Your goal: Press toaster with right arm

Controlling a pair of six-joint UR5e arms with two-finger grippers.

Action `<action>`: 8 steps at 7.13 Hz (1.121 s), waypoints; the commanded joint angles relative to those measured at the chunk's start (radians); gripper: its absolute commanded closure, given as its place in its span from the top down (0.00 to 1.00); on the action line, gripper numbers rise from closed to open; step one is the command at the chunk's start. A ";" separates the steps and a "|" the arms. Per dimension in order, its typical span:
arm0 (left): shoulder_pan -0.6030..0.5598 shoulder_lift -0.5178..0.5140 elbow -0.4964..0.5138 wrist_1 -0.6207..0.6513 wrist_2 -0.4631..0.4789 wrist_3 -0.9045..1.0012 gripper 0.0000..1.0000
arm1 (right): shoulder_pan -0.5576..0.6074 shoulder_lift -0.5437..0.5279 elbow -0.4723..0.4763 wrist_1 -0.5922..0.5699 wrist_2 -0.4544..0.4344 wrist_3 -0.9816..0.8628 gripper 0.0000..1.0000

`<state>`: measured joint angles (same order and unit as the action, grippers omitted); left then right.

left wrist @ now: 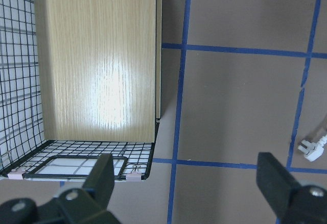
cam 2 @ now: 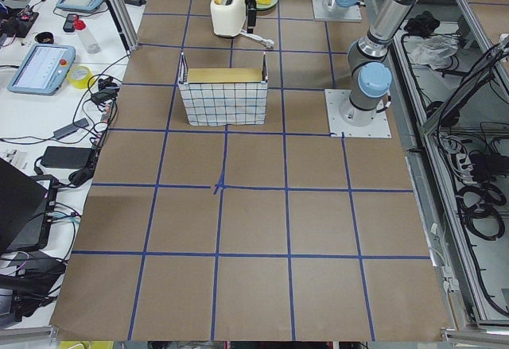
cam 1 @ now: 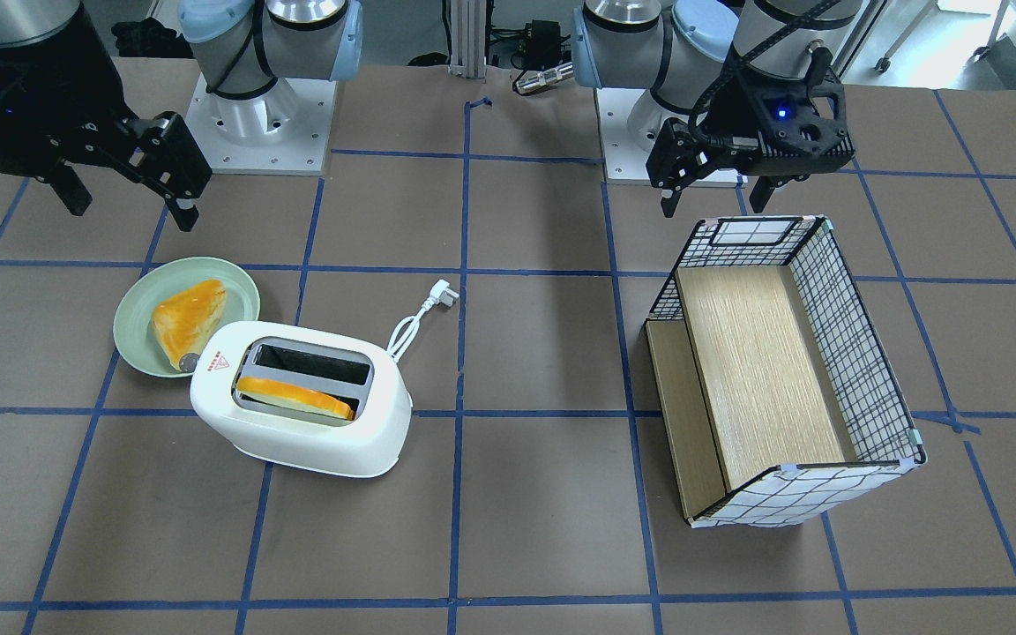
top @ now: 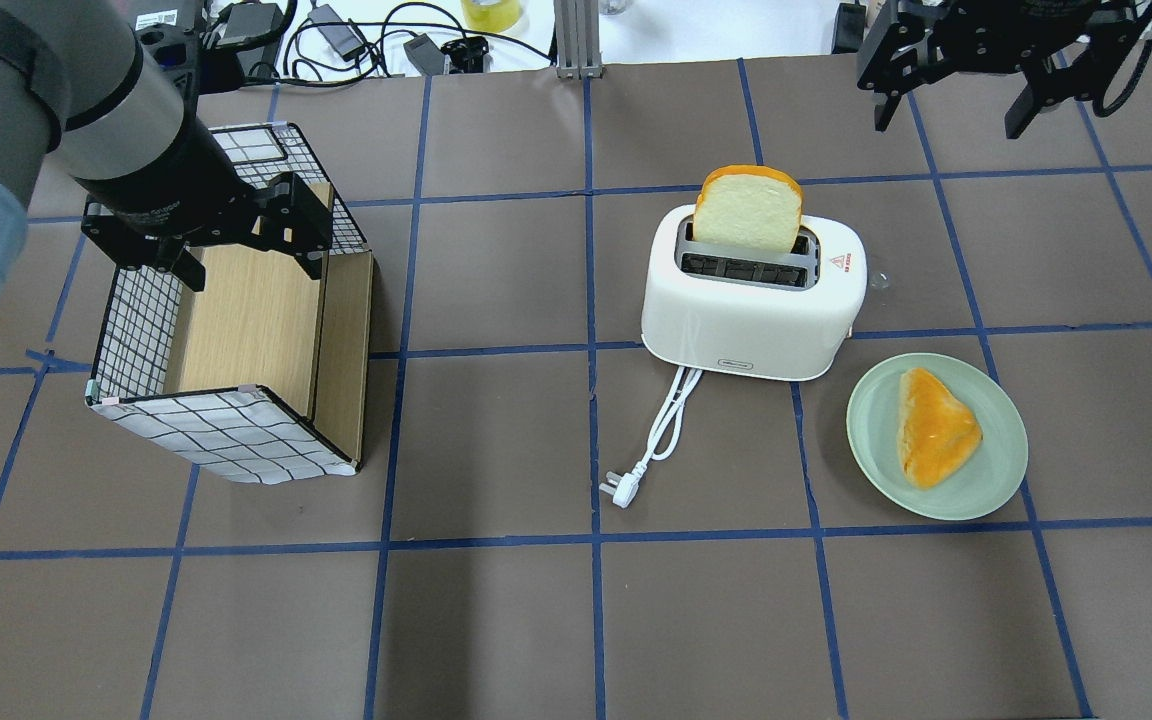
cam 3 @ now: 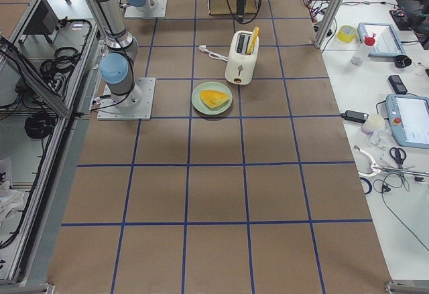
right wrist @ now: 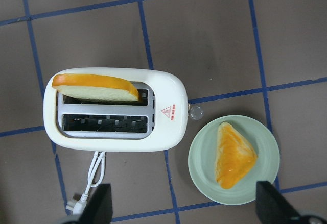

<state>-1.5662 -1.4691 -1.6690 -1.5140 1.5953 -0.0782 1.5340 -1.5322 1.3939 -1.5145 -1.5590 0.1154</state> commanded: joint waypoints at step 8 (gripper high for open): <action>0.000 0.001 0.000 0.000 0.000 0.000 1.00 | 0.052 0.018 0.011 -0.007 -0.021 -0.019 1.00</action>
<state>-1.5662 -1.4686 -1.6690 -1.5140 1.5953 -0.0783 1.5894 -1.5151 1.4063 -1.5227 -1.5785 0.1110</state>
